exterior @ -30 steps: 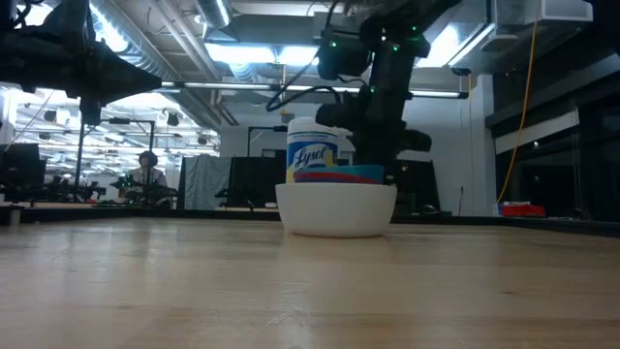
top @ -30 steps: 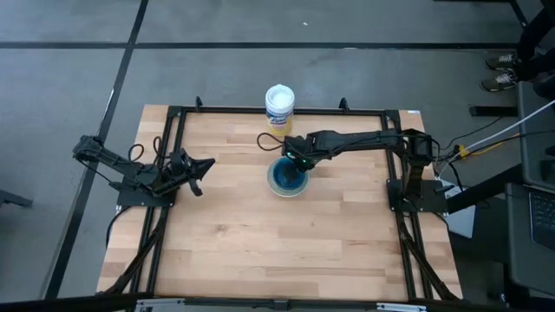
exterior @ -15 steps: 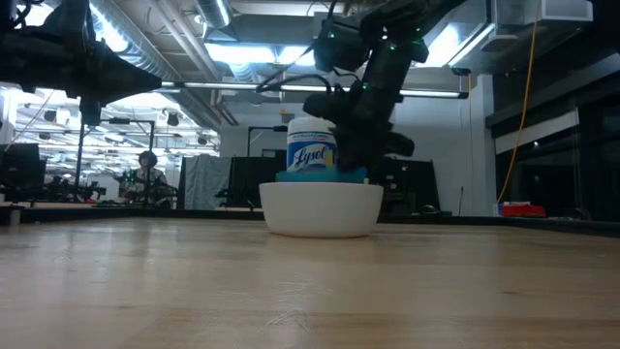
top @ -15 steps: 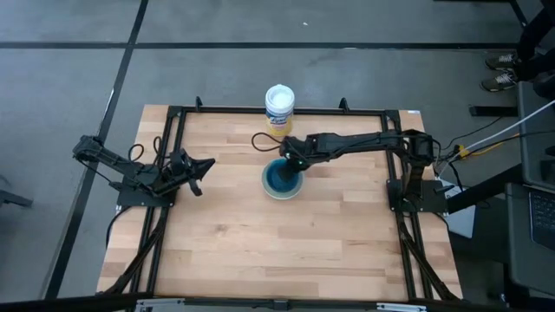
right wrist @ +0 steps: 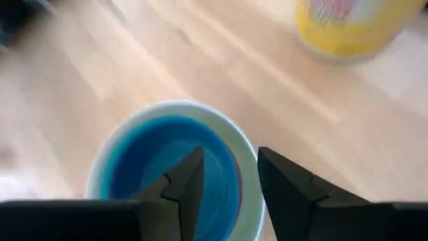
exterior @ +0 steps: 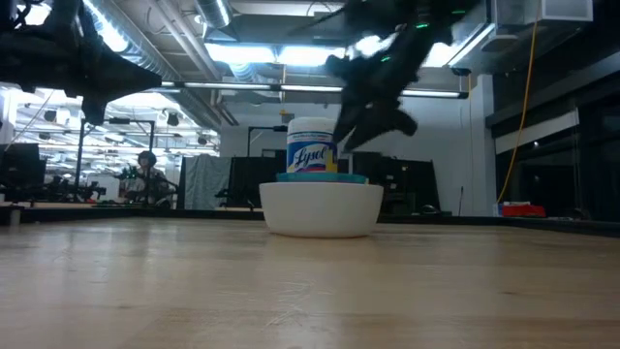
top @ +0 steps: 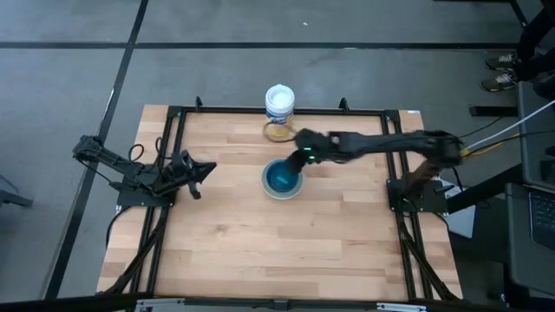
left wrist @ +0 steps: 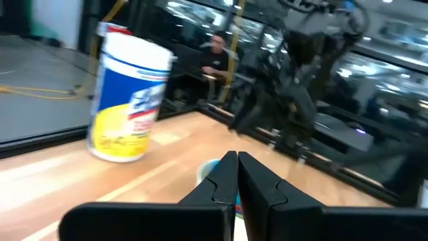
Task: Nest bowls inside each other
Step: Return to Home Position
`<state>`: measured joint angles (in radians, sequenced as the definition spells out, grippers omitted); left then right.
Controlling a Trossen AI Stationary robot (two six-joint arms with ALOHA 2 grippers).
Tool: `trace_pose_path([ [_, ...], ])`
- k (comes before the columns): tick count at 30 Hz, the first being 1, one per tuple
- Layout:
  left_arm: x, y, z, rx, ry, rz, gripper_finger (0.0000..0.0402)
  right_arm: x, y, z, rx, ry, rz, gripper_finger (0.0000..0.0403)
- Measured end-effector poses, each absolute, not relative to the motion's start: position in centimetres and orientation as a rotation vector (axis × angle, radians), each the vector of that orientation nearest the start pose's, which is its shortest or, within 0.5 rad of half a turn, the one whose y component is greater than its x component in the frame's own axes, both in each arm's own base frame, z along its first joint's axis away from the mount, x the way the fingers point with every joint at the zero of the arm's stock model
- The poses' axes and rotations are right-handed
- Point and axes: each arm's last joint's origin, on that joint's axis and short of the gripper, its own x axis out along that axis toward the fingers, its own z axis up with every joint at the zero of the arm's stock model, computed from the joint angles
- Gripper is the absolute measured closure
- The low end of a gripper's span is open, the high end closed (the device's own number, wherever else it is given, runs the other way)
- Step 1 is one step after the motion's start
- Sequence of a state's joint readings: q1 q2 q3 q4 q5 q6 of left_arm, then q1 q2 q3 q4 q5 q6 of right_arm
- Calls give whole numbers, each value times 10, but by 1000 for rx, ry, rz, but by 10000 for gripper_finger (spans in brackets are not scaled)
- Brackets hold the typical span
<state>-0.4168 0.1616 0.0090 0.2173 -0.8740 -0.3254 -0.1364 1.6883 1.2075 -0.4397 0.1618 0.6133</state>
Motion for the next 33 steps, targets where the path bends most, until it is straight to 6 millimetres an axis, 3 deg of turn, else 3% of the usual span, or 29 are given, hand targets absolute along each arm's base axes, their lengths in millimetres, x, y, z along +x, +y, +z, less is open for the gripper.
trace_pose_path([
  [4,99,-21,174,-345,-112,353,394,292,-44,232,584,542,-470,280],
  [9,101,-18,172,-337,-88,278,399,221,-30,229,601,146,-177,307],
  [15,106,-2,171,-325,-71,237,397,163,-19,207,505,-136,21,330],
  [19,105,15,173,-294,-90,259,399,146,-15,192,408,-151,67,333],
  [24,99,28,176,-234,-131,311,396,140,-14,174,275,-78,68,331],
  [29,94,27,180,-152,-177,349,400,141,-14,170,134,-49,52,334],
  [33,93,23,175,-105,-116,412,398,141,-17,165,48,1,-41,339],
])
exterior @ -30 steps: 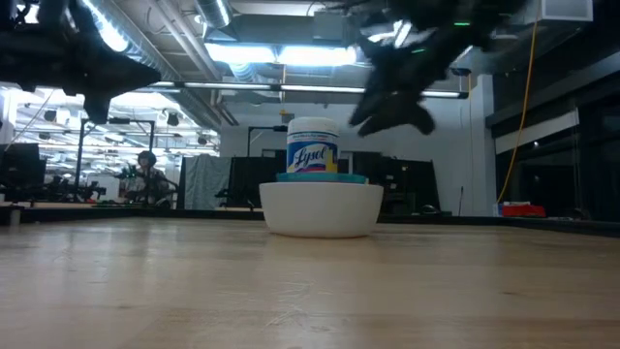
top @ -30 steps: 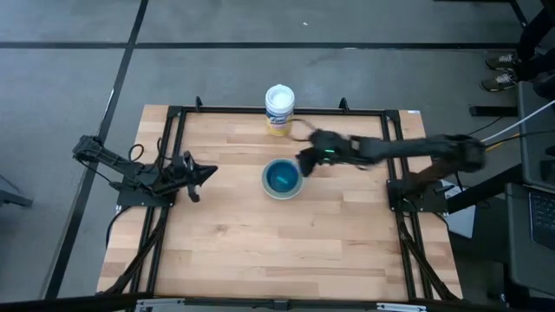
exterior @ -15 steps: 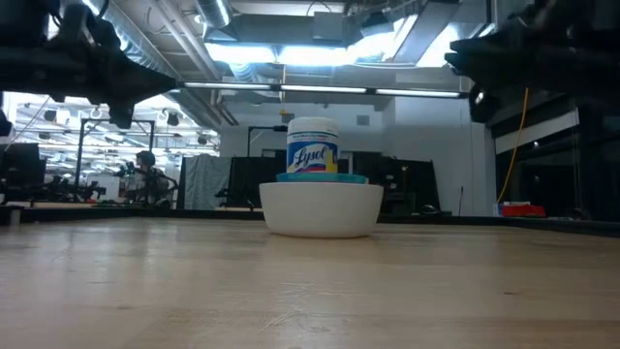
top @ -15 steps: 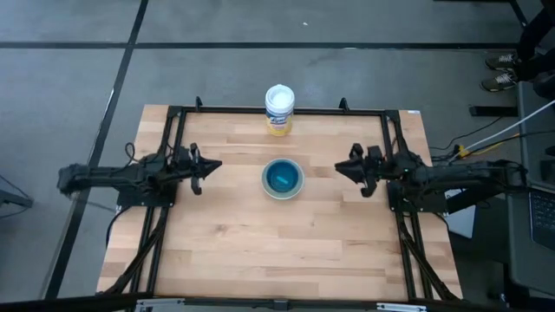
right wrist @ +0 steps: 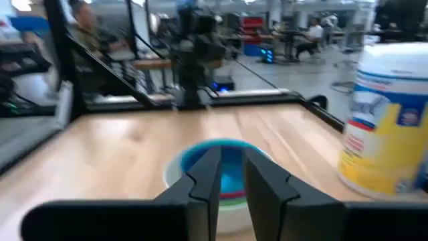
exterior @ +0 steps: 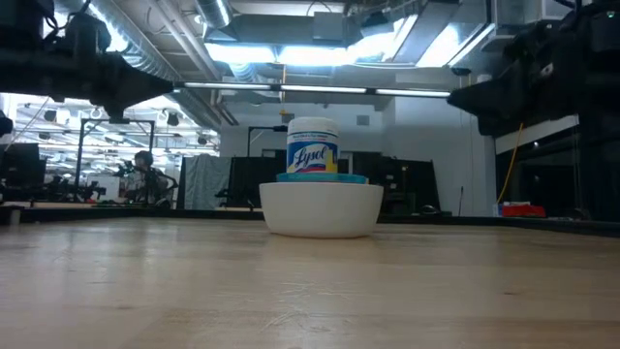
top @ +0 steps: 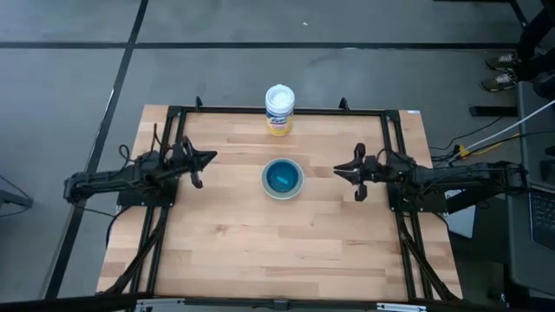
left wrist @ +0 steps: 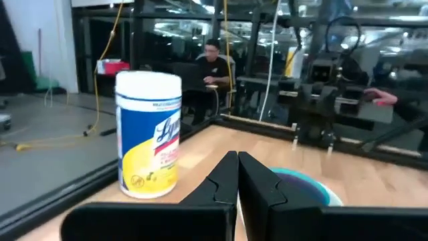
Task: Nest bowls inside each other
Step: Return to Home Position
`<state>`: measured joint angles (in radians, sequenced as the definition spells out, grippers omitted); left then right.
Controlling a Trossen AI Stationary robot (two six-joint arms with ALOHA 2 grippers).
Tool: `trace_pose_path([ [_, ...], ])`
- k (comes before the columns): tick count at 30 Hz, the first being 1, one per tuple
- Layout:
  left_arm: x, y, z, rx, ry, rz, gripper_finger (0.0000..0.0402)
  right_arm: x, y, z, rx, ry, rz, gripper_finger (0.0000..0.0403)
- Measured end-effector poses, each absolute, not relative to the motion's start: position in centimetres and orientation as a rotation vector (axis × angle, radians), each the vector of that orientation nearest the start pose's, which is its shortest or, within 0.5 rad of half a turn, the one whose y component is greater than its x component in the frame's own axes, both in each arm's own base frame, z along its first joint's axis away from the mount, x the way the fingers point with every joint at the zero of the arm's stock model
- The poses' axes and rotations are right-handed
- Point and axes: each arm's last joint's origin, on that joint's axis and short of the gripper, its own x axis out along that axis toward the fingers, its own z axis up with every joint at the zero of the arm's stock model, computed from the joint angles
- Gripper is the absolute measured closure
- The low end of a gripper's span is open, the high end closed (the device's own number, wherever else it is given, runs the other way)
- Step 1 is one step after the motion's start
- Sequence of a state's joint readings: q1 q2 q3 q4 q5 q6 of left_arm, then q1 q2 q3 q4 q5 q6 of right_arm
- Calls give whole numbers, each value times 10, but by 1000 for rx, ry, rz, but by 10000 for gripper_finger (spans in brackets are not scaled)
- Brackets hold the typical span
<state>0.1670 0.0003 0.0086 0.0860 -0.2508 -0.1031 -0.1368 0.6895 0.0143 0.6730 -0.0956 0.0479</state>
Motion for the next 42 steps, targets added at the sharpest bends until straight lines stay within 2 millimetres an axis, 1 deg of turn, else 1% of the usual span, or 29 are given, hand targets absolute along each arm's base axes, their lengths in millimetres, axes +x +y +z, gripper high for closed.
trace_pose_path([
  [5,94,17,173,-54,-85,430,400,140,-19,161,11,45,-78,344],
  [9,94,13,174,-50,-94,425,395,136,-23,158,70,83,-88,351],
  [11,94,11,175,-48,-108,416,395,133,-23,162,93,54,-55,354],
  [13,94,9,176,-44,-115,425,399,128,-22,167,93,15,-48,355],
  [20,93,4,176,-42,-104,445,397,103,-19,165,135,38,-121,354],
  [21,93,3,176,-42,-104,442,398,99,-18,165,139,28,-126,354],
  [23,93,3,175,-50,-102,433,400,95,-17,171,115,-47,-138,355],
  [24,93,2,175,-56,-101,424,400,95,-17,174,101,-59,-164,355],
  [26,94,2,176,-57,-106,403,399,95,-18,171,94,-38,-227,355],
  [31,94,5,176,-58,-116,421,399,95,-15,171,95,-40,-201,356],
  [36,94,11,176,-78,-124,400,398,95,-14,172,91,-48,-202,356],
  [42,94,13,178,-54,-135,376,399,96,-10,172,148,-49,-162,356],
])
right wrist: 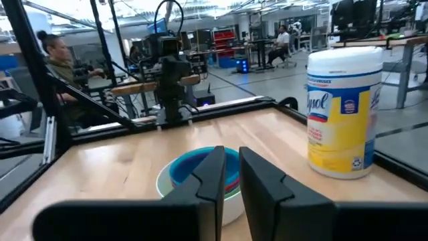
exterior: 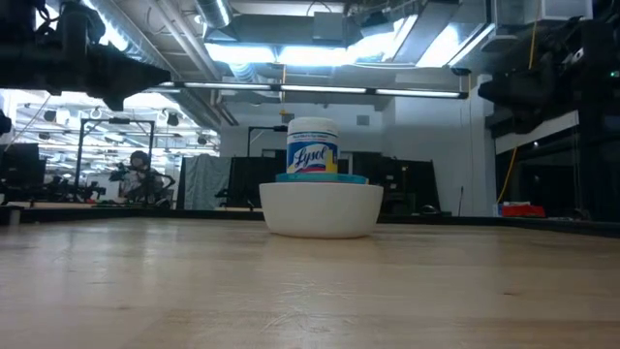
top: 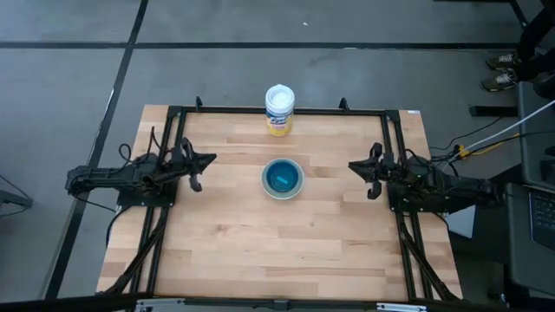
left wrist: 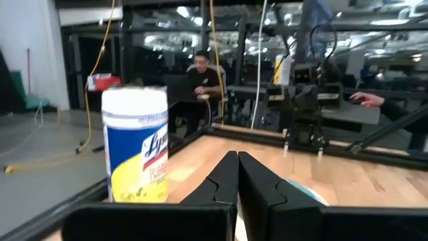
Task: Nest bowls inside each other
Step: Return to Home Position
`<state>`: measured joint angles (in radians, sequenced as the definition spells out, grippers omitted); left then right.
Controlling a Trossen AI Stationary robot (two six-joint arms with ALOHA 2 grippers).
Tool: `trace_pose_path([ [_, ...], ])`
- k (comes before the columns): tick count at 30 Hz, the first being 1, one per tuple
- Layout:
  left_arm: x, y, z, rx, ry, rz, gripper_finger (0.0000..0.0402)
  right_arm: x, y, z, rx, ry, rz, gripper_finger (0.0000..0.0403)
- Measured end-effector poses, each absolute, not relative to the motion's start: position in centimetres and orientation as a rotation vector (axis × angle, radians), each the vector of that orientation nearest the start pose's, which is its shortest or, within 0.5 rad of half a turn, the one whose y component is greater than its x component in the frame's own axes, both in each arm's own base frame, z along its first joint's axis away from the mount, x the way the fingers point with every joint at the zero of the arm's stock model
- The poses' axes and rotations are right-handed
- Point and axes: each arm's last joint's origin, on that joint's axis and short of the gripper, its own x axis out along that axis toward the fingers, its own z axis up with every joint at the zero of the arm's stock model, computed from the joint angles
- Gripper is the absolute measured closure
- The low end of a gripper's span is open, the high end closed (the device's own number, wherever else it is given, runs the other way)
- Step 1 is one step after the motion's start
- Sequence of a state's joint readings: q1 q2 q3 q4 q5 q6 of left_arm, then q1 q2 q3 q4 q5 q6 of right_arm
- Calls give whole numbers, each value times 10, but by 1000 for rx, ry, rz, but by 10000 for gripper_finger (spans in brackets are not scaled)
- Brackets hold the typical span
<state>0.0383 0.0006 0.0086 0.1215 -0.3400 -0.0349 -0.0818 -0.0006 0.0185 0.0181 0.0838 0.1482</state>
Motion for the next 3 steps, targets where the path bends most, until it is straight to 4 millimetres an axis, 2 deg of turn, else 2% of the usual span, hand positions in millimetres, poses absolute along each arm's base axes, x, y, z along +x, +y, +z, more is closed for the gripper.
trace_pose_path([
  [3,94,12,182,-29,-177,349,399,96,-10,172,170,-61,-184,356],
])
